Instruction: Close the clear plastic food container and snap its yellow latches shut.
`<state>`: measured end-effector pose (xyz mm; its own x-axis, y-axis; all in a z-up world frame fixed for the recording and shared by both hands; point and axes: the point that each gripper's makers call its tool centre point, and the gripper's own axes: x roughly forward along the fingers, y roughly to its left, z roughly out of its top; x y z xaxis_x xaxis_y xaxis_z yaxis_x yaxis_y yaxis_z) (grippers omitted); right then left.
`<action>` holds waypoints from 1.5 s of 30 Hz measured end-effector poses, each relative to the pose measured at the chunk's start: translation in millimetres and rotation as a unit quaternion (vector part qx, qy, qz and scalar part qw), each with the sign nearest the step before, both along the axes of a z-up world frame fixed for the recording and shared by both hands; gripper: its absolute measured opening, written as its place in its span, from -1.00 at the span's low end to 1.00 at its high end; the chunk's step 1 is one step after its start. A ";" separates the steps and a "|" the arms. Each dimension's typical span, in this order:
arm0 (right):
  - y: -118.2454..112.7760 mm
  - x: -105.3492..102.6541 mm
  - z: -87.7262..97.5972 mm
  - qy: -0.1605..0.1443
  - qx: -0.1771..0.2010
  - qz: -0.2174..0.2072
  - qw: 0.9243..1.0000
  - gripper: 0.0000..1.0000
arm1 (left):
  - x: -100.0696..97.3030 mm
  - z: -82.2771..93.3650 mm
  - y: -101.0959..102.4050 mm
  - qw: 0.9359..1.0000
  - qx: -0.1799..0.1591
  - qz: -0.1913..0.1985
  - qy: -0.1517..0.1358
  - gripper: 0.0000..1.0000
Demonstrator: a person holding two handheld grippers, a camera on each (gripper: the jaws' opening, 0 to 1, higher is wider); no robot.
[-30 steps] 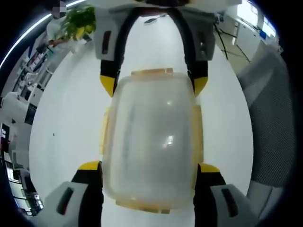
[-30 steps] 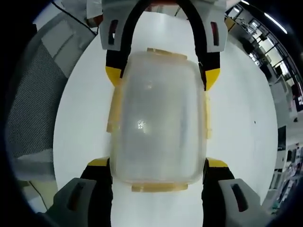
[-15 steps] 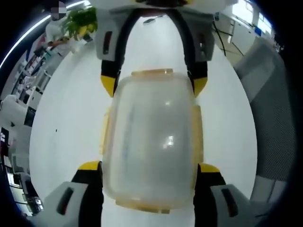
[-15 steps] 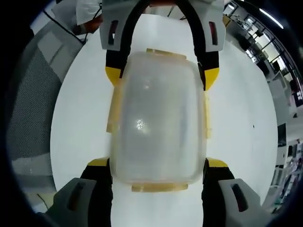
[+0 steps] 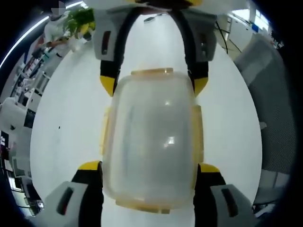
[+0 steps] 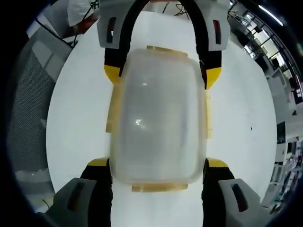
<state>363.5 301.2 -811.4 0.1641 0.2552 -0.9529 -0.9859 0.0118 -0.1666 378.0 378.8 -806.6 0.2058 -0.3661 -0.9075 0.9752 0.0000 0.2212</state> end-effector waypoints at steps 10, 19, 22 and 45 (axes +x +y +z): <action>4.6 32.4 -0.4 -0.003 0.009 0.014 1.000 0.51 | 30.8 -1.3 3.8 1.000 0.024 0.016 -0.005 0.51; 4.6 66.9 0.2 -0.006 0.006 0.024 1.000 0.51 | 65.0 -0.9 3.4 0.999 0.019 0.027 -0.004 0.52; 2.9 76.5 0.7 -0.006 0.010 0.023 1.000 0.51 | 73.8 -0.3 2.3 0.999 0.018 0.027 -0.004 0.52; 2.5 93.6 -0.5 -0.012 0.015 0.021 1.000 0.52 | 90.9 -1.0 1.5 0.999 0.025 0.026 -0.004 0.52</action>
<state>457.1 303.7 -811.9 0.1743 0.2910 -0.9407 -0.9815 -0.0250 -0.1896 469.0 380.3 -807.6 0.2299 -0.3089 -0.9229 0.9726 0.0396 0.2290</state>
